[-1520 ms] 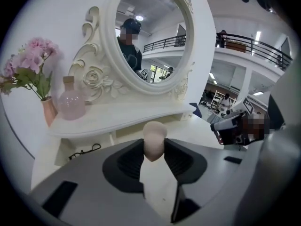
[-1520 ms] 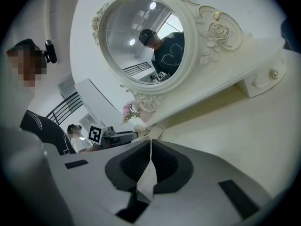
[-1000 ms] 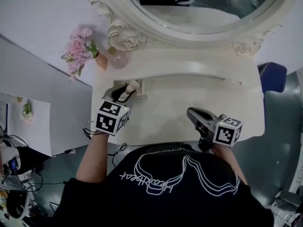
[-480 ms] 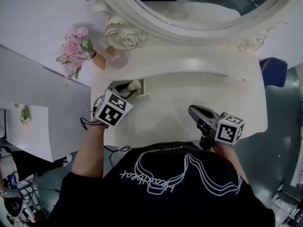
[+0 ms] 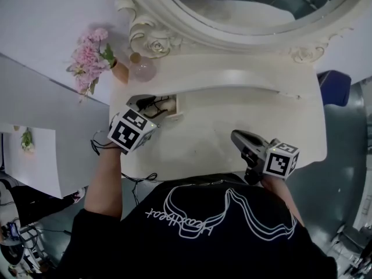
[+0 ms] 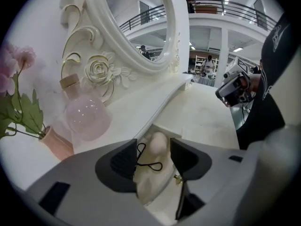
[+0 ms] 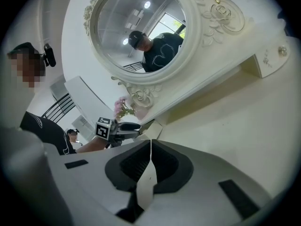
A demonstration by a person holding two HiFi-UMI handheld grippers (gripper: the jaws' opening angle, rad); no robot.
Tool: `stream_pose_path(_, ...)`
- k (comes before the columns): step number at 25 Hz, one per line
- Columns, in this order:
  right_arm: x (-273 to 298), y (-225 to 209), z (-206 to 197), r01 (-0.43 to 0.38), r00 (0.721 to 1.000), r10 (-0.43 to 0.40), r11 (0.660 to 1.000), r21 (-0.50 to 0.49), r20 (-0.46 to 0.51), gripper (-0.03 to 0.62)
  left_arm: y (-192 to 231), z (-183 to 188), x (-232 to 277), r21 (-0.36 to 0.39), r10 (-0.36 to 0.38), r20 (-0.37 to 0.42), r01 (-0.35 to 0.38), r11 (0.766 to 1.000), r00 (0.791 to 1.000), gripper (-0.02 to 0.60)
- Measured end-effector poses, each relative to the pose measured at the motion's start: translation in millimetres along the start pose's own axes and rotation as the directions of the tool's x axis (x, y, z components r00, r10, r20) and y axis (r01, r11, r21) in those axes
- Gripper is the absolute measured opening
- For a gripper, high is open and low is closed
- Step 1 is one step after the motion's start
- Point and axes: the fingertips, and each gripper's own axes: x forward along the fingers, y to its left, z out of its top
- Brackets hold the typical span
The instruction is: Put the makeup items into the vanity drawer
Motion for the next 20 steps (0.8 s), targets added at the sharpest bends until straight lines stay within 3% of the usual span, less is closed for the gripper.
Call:
stream_pose_path(6, 3, 11, 2, -0.036, 0.999, 0.035, 0.999, -0.03, -0.019, 0.015, 1, 4, -16, -0.032, 0.049, 0.063, -0.047, 0.998, 0.997, 0.272)
stream_pose_path(11, -6, 19, 8, -0.056, 0.998, 0.055, 0.995, -0.08, -0.014, 0.008, -17, 23, -43, -0.155, 0.069, 0.175, -0.042, 0.987, 0.982, 0.265)
stream_pose_path(15, -18, 34, 18, -0.099, 0.995, 0.101, 0.989, -0.111, 0.014, 0.008, -53, 45, -66, -0.262, 0.036, 0.289, 0.043, 0.964, 0.957, 0.222)
stream_pose_path(20, -46, 64, 35, -0.15, 0.986, 0.163, 0.955, -0.256, 0.029, 0.008, -99, 76, -89, -0.341, 0.023, 0.428, 0.138, 0.93, 0.904, 0.147)
